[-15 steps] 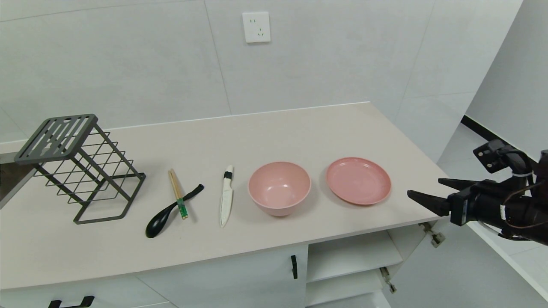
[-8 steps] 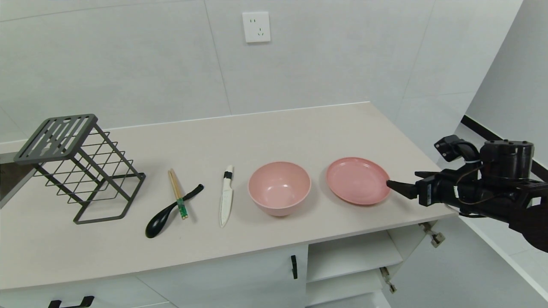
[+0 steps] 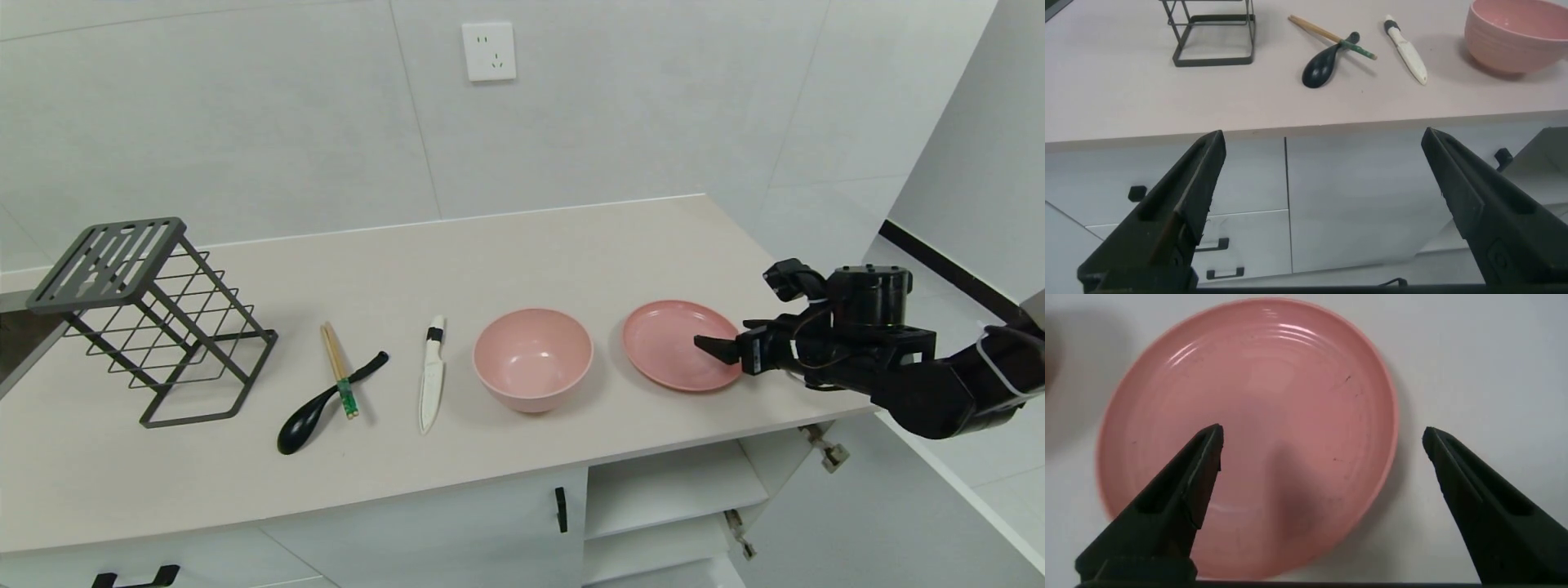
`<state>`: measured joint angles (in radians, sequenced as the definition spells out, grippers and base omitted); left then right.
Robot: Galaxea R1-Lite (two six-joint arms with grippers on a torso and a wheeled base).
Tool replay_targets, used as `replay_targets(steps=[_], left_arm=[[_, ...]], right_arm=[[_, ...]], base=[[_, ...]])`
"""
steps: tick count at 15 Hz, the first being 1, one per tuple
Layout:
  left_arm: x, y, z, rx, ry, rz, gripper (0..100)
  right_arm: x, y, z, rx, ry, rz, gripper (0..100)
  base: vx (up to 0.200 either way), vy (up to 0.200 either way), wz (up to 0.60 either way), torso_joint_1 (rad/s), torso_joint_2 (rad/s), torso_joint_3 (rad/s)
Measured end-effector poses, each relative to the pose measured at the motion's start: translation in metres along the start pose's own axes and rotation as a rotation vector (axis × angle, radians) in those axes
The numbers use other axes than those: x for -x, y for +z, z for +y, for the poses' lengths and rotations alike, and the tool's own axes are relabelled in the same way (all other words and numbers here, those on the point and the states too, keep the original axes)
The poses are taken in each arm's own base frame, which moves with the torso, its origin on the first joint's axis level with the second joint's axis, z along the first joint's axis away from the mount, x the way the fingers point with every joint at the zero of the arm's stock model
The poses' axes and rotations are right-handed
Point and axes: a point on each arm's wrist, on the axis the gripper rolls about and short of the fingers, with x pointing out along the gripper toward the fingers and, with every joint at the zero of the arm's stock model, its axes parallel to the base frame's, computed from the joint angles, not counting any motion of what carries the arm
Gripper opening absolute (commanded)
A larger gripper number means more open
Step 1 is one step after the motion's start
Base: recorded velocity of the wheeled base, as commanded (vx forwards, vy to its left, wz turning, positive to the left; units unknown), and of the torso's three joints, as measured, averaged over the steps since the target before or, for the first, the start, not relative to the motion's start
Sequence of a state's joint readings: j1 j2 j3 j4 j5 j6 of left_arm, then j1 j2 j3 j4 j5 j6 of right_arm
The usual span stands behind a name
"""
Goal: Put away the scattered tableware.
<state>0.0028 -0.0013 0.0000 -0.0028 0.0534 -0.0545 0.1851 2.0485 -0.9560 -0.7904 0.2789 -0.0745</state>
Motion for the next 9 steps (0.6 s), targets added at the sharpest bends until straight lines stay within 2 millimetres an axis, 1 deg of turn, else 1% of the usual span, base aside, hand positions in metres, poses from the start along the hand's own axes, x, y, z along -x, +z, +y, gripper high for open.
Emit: replay_targets(steps=[2,4,9], left_arm=[[0.000,0.000,0.000,0.000,0.000,0.000,100],[0.000,0.000,0.000,0.000,0.000,0.000,100],[0.000,0.000,0.000,0.000,0.000,0.000,100]], right_arm=[[-0.010,-0.005,-0.004,-0.003,-0.003,0.008,100],[-0.016,-0.009,-0.004,-0.004,0.004,0.013,100],[-0.021,-0.013,0.003,0.000,0.034,0.021,100]], base=[[0.000,0.000,0.00,0.000,0.00,0.000],[0.000,0.000,0.00,0.000,0.00,0.000],[0.000,0.000,0.00,0.000,0.00,0.000]])
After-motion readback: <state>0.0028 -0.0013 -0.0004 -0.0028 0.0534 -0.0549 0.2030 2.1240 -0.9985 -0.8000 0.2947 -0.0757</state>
